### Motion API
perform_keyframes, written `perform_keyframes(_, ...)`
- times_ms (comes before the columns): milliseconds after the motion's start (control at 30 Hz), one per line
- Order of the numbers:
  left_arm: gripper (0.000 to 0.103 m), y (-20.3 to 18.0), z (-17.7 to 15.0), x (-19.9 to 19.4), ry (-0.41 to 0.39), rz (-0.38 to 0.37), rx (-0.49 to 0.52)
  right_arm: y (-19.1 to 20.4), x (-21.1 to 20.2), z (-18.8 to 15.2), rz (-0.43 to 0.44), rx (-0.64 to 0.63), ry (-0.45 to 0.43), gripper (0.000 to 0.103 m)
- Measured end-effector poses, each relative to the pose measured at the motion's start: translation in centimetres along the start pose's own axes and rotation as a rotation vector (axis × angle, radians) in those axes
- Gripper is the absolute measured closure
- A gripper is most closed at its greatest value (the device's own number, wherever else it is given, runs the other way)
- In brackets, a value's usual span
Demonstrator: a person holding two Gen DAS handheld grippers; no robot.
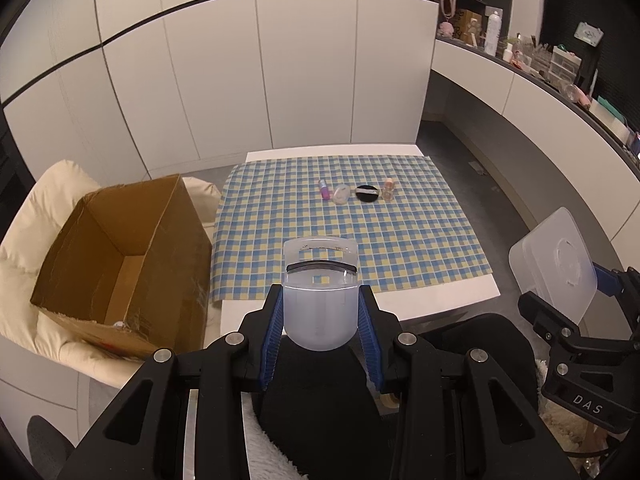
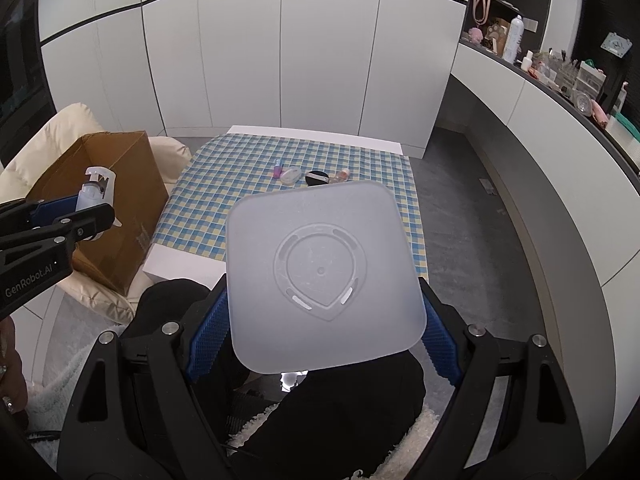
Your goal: Organize objects
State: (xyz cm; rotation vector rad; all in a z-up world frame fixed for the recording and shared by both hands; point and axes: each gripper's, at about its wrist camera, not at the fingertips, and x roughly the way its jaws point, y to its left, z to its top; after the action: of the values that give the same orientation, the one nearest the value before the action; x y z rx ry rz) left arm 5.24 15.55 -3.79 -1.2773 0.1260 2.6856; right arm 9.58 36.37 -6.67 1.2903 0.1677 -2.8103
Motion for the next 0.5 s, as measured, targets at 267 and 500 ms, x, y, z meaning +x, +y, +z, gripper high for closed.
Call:
perform_keyframes(267,0.068,1.0,-0.3,0.1,0.005,0.012,-0.022,0.8,0.2,0.1,0.011,-0.027,0.004,0.017)
perform_keyframes(500,0.068,1.8,-0.5,-0.2,0.005,0.027,-0.043,2.2,0.3,0.1,0.029,-0.063,0.000,0.017)
